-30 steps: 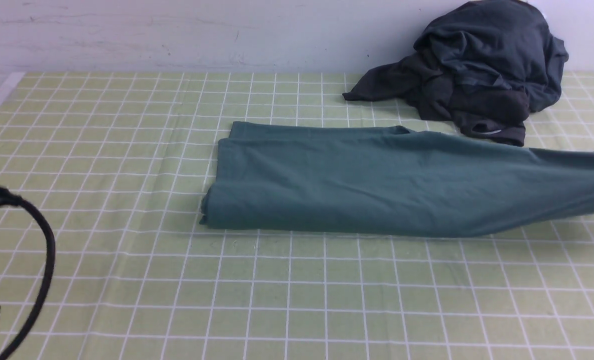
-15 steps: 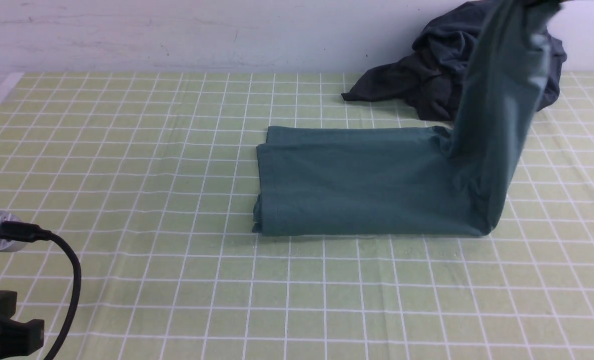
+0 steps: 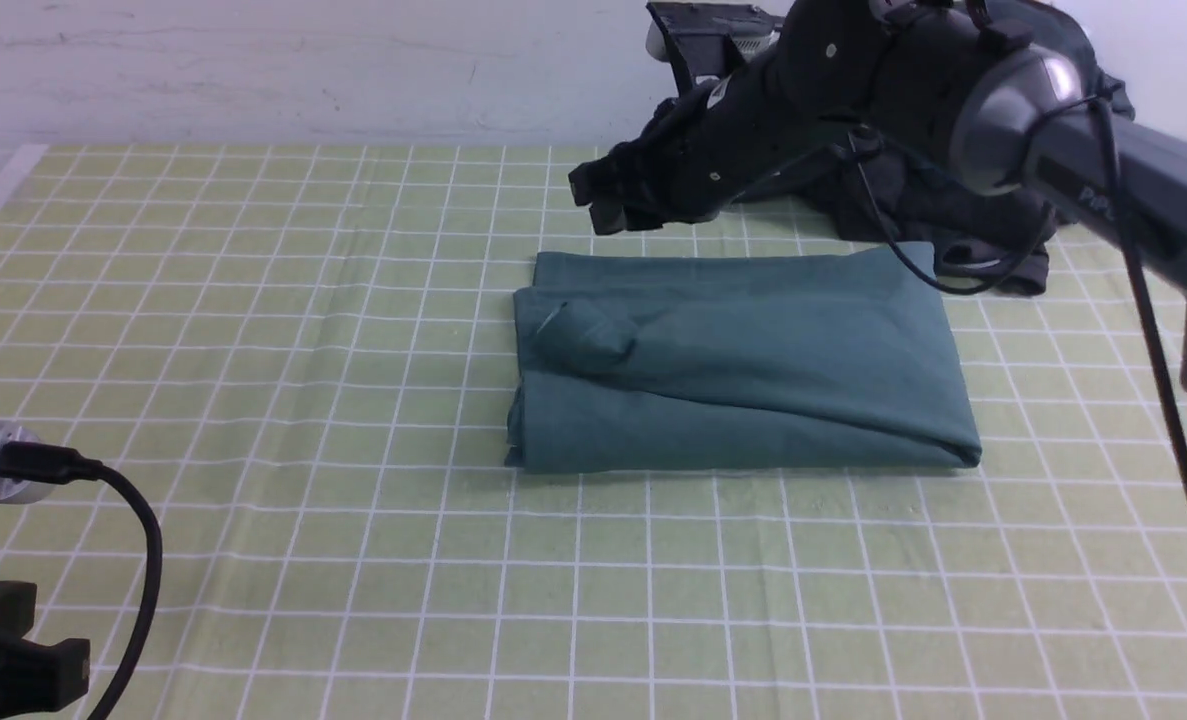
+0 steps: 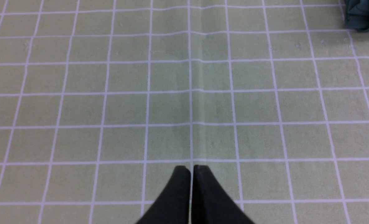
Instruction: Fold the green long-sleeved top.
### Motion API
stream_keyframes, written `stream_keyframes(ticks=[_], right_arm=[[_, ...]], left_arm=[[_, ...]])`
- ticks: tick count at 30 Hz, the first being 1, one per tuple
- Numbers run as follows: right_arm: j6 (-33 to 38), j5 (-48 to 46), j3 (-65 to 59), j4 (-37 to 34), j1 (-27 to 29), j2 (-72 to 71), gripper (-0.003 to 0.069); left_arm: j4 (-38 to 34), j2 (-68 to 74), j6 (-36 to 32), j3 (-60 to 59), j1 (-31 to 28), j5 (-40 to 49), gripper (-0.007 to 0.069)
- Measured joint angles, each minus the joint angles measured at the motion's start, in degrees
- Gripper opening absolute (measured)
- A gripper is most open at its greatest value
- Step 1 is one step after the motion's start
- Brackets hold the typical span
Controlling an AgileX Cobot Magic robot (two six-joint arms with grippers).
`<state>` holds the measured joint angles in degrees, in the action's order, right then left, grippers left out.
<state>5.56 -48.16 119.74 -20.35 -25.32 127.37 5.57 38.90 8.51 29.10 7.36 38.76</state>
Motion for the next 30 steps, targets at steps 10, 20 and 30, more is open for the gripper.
stream_keyframes(ticks=[10,20,30], right_arm=[[-0.46,-2.97,0.05,5.57,-0.06,0.37,0.0306],[9.29,1.29,0.0,-8.47,-4.5,11.39,0.0066],[21.4,-3.44,-0.11,-12.24,-3.32,0.53,0.0024]], left_arm=[[0.0,0.0,-0.24,0.0,0.0,-1.4,-0.0003],[0.0,0.0,-0.24,-0.49,0.0,-3.4,-0.0003],[0.0,0.0,-0.29,-0.55,0.0,-5.79,-0.0003]])
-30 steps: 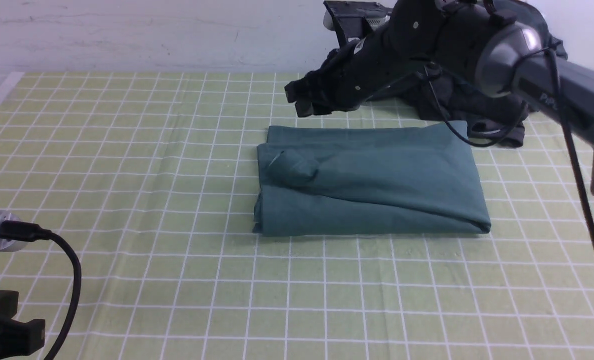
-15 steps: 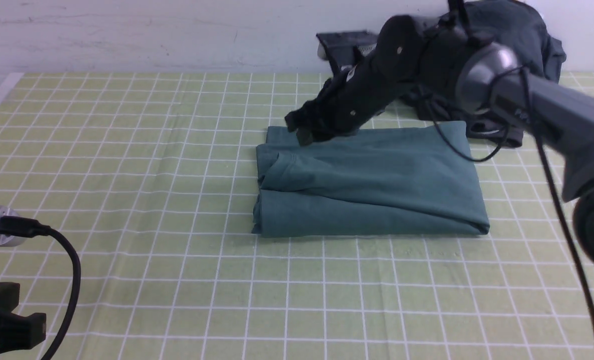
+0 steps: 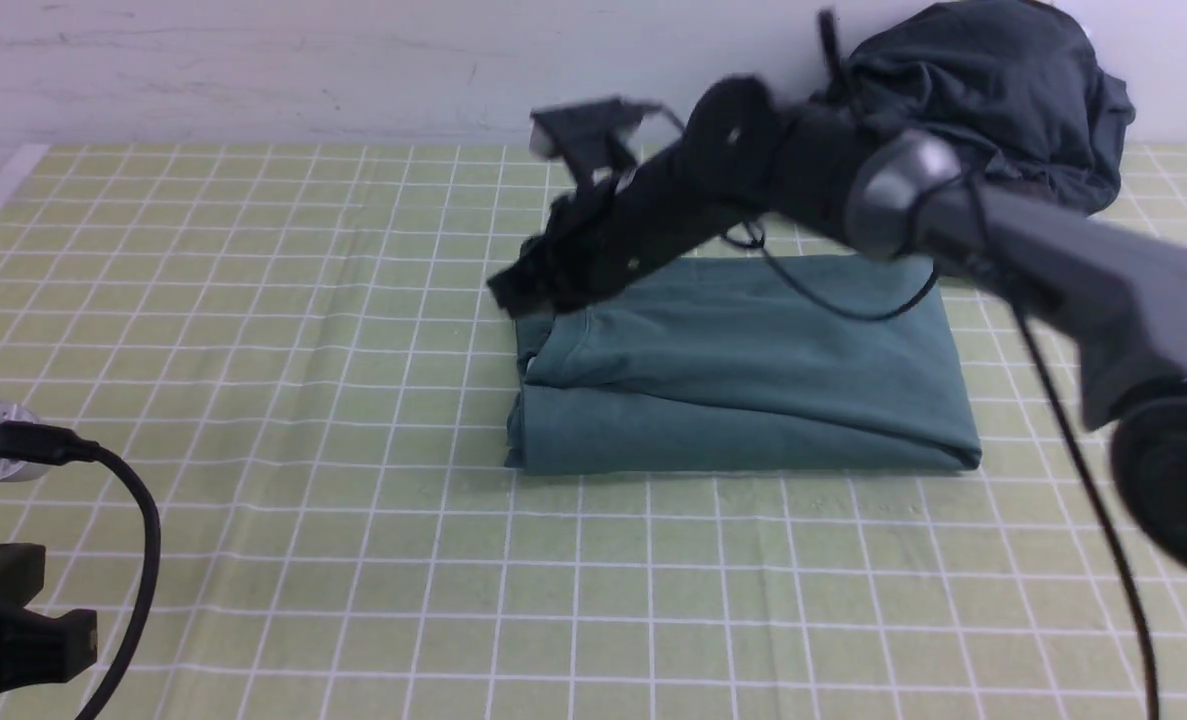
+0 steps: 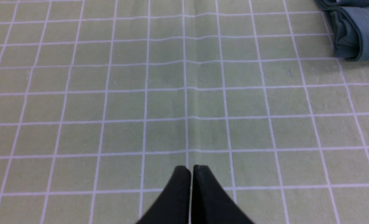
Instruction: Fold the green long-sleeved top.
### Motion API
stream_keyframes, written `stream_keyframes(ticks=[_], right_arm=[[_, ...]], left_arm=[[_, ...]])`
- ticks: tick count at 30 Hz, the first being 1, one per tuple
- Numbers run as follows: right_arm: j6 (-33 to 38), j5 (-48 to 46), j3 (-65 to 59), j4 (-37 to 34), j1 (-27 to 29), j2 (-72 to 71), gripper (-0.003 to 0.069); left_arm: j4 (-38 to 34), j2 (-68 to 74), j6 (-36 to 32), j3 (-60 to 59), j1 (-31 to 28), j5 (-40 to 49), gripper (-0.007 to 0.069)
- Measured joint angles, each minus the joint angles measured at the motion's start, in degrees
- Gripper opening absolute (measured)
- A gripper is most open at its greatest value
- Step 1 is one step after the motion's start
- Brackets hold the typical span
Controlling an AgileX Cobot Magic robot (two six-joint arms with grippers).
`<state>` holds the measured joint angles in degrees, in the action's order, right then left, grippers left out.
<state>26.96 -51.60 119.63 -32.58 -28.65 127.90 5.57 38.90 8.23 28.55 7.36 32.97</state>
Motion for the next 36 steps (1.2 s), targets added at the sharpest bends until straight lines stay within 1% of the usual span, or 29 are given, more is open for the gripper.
stream_keyframes(ticks=[3,4,7,10,11,12,15,16,17,18,19,22,23,24,25,26,27,28,29,30,31,32,33,34,36], right_arm=[[2.38,-3.23,0.0,2.32,2.21,-7.2,0.0024],[3.55,-5.81,0.16,4.62,4.32,-12.58,0.0024],[4.03,-10.59,0.17,9.87,9.09,-21.82,0.0024],[3.7,-12.42,0.22,13.42,14.11,-28.28,0.0024],[2.95,-12.84,0.22,14.38,16.73,-31.26,0.0024],[2.74,-12.93,0.22,14.5,17.17,-31.26,0.0024],[-2.79,-13.17,-0.32,15.01,25.29,-38.84,0.0024],[-2.79,-13.11,-0.47,15.06,25.29,-39.26,0.0024],[-4.61,-12.27,-2.77,15.13,27.78,-42.87,0.0024],[-4.75,-11.86,-3.15,15.21,27.95,-43.82,0.0024],[-5.24,-9.27,-7.63,15.99,28.72,-47.79,0.0024],[-5.36,-0.99,-17.35,16.82,28.41,-55.2,0.0024],[-5.36,4.02,-22.88,17.23,27.95,-58.52,0.0024],[-5.36,6.92,-25.79,17.31,27.51,-60.21,0.0024],[-5.36,14.26,-33.04,17.55,26.77,-64.16,0.0024],[-5.36,14.26,-34.08,17.61,26.65,-64.16,0.0024],[-5.36,19.94,-38.35,17.66,26.1,-67.02,0.0024],[-5.36,29.67,-46.84,17.66,24.81,-71.57,0.0024],[-5.36,30.93,-47.88,17.66,24.66,-72.13,0.0024],[-5.36,42.23,-56.98,17.66,23.57,-76.66,0.0024],[-5.36,42.23,-56.98,17.66,23.46,-77.23,0.0024],[-5.36,53.33,-65.22,17.66,22.64,-82.23,0.0024],[-5.36,54.48,-66.08,17.66,22.47,-82.78,0.0024],[-5.7,61.85,-71.63,17.61,22.21,-86.48,0.0024],[-6.51,69.49,-79.01,17.26,21.94,-91.89,0.0024]], left_arm=[[0.0,0.0,0.0,0.0,0.0,0.0,-0.0003],[0.0,0.0,0.0,0.0,0.0,0.0,-0.0003],[0.0,0.0,0.0,0.0,0.0,0.0,-0.0003],[0.0,0.0,0.0,0.0,0.0,-0.05,-0.0003],[0.0,0.0,0.0,0.0,0.0,-0.05,-0.0003],[0.0,0.0,0.0,0.0,0.0,-0.05,-0.0003],[0.0,0.0,0.0,0.0,0.0,-0.05,-0.0003],[0.0,0.0,0.0,0.0,0.0,-0.05,-0.0003],[0.0,0.0,0.0,0.0,0.0,-0.05,-0.0003],[0.0,0.0,0.0,0.0,0.0,-0.05,-0.0003],[0.0,0.0,0.0,0.0,0.0,-0.05,-0.0003],[0.05,0.0,0.0,0.0,0.0,-0.05,-0.0003],[0.05,0.0,0.0,0.0,0.0,-0.05,-0.0003],[0.05,0.0,0.0,0.0,0.0,-0.05,-0.0003],[0.05,0.0,0.0,0.0,0.0,-0.05,-0.0003],[0.05,0.0,0.0,0.0,0.0,-0.05,-0.0003],[0.05,0.0,0.0,0.0,0.0,-0.05,-0.0003],[0.05,0.0,0.0,0.0,0.0,-0.05,-0.0003],[0.05,0.0,0.0,0.0,0.0,-0.05,-0.0003],[0.05,0.0,0.0,0.0,0.0,-0.05,-0.0003],[0.05,0.0,0.0,0.0,0.0,-0.05,-0.0003],[0.05,0.0,0.0,0.0,0.0,-0.05,-0.0003],[0.05,0.0,0.0,0.0,0.0,-0.05,-0.0003],[0.05,0.0,0.0,0.0,0.0,-0.05,-0.0003],[0.05,0.0,0.0,0.0,0.0,-0.05,-0.0003]])
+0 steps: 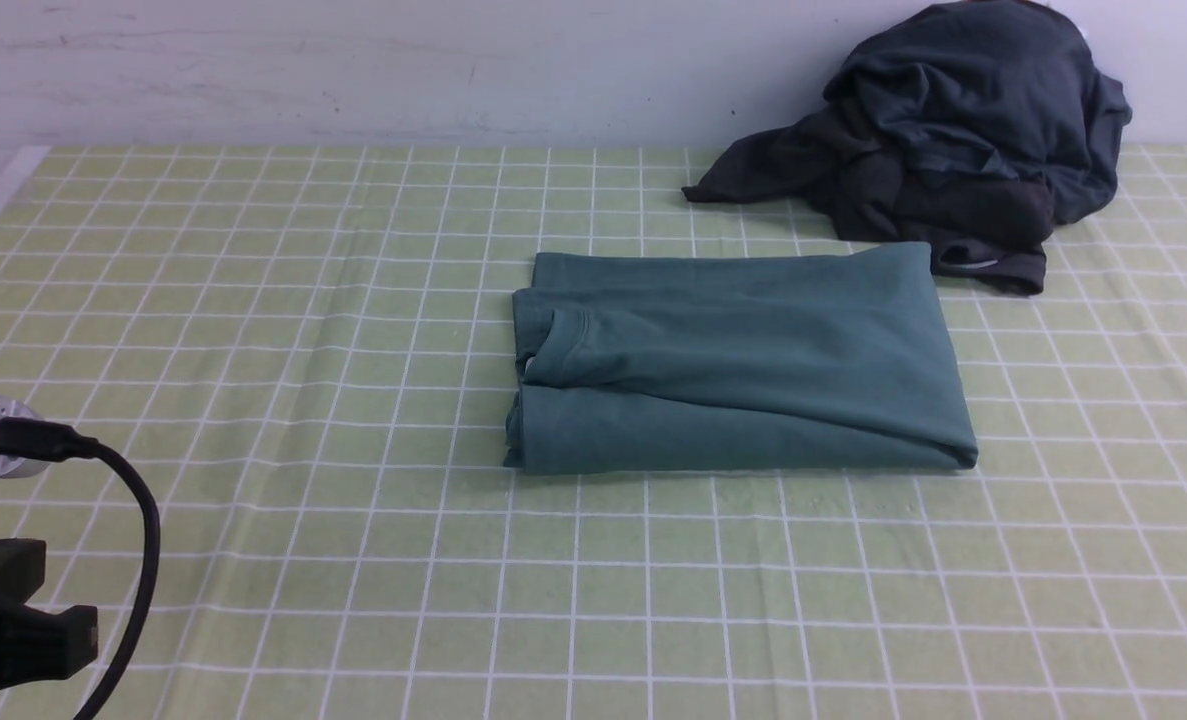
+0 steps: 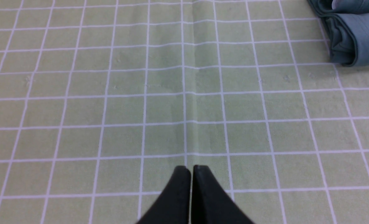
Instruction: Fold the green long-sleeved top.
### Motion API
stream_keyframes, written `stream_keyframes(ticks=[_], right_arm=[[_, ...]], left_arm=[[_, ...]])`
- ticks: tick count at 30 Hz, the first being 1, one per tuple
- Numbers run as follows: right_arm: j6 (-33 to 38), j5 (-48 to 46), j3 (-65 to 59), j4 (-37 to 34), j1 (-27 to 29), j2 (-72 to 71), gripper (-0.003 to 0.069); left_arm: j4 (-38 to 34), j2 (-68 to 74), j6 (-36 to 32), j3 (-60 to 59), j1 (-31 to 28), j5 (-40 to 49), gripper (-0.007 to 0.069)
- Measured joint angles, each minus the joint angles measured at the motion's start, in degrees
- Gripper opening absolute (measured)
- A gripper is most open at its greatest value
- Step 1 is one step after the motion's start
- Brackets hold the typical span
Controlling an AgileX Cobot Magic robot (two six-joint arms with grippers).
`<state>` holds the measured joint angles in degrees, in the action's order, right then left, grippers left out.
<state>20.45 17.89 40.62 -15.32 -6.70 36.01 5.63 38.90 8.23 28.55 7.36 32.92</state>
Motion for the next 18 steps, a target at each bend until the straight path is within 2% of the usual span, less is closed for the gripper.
stream_keyframes(ticks=[3,7,18], right_arm=[[-0.42,1.99,-7.15,-0.23,-0.02,-4.74,0.0024],[-0.55,-3.89,-20.22,-0.23,-0.04,-9.66,0.0024],[-0.57,-15.57,-41.67,-0.23,-0.04,-10.39,0.0024]], left_arm=[[0.0,0.0,0.0,0.0,0.0,0.0,-0.0003],[0.0,0.0,0.0,0.0,0.0,0.0,-0.0003],[0.0,0.0,0.0,0.0,0.0,0.0,-0.0003]])
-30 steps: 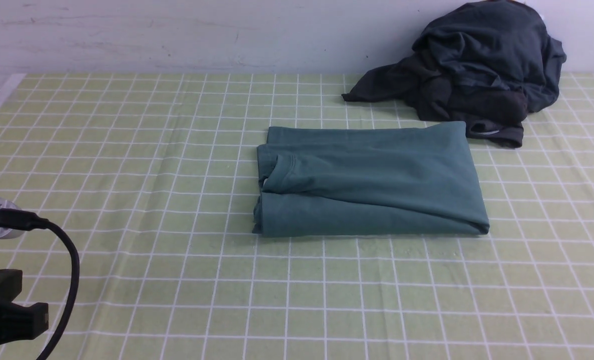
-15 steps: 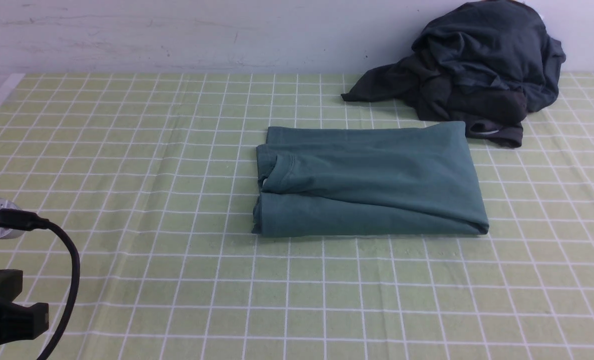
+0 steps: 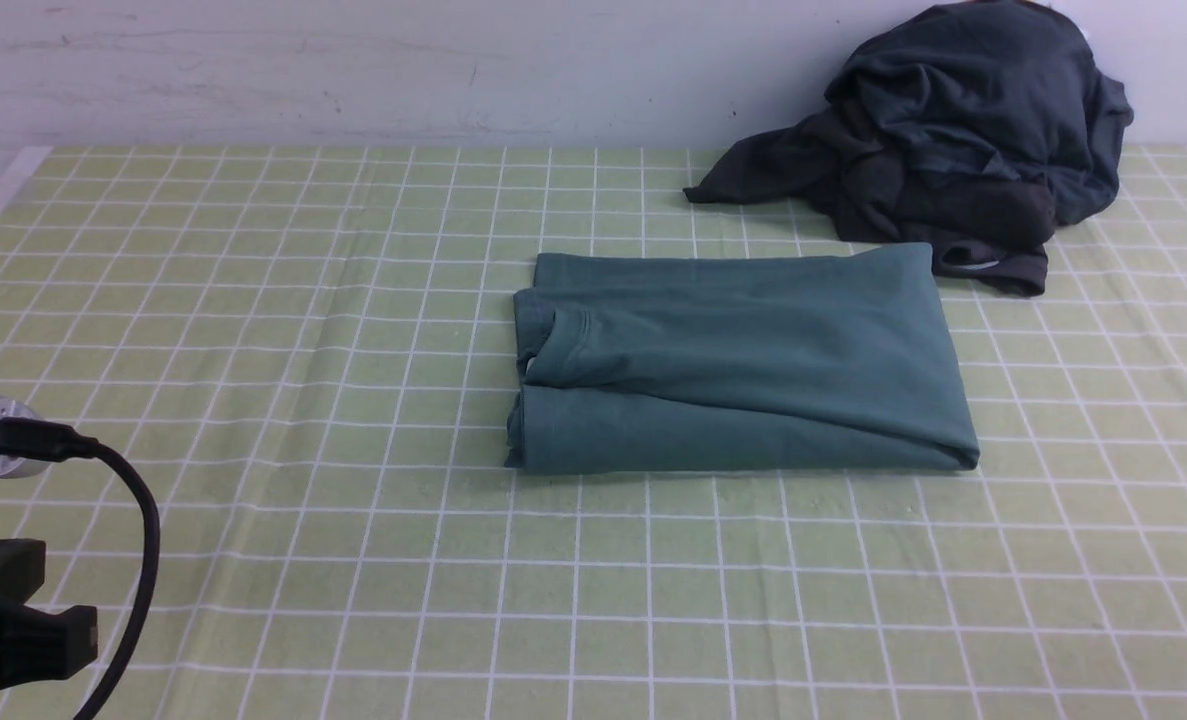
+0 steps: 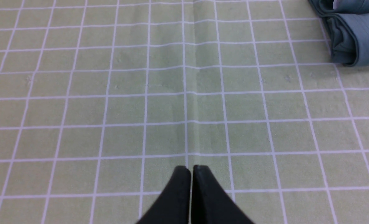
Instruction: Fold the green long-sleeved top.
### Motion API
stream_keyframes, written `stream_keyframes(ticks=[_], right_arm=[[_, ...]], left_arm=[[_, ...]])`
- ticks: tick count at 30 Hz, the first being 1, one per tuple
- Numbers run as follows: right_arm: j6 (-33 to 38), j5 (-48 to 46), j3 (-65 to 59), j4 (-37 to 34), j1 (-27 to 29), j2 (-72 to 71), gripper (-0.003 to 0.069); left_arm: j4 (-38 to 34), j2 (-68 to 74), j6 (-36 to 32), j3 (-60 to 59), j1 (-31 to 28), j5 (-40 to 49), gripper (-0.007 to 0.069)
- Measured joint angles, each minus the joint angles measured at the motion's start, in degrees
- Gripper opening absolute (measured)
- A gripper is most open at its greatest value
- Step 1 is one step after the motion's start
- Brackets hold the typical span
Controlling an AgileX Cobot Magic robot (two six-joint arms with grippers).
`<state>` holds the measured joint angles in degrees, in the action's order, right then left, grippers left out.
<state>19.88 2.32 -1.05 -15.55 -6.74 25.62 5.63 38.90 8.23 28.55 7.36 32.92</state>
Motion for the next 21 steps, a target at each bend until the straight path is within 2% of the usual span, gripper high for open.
stream_keyframes(ticks=[6,8,12,14,17,21], right_arm=[[0.0,-10.81,-0.45,0.57,0.62,-4.29,0.0024],[0.0,-16.76,-0.45,0.76,2.98,-12.97,0.0024],[-0.76,-21.94,-0.45,1.06,6.84,-24.31,0.0024],[-2.72,-22.5,-0.39,1.41,8.1,-25.66,0.0024],[-10.06,-23.17,-0.35,2.41,10.93,-26.22,0.0024],[-15.19,-23.34,-0.29,3.87,11.48,-26.22,0.0024]], left_arm=[[0.0,0.0,0.0,0.0,0.0,0.0,-0.0003],[0.0,0.0,0.0,0.0,0.0,0.05,-0.0003],[0.0,0.0,0.0,0.0,0.0,0.12,-0.0003],[0.0,0.0,0.0,0.0,0.0,0.21,-0.0003],[-0.06,-0.05,0.0,0.0,0.0,0.44,-0.0003],[-0.06,-0.05,0.0,0.0,0.0,0.66,-0.0003]])
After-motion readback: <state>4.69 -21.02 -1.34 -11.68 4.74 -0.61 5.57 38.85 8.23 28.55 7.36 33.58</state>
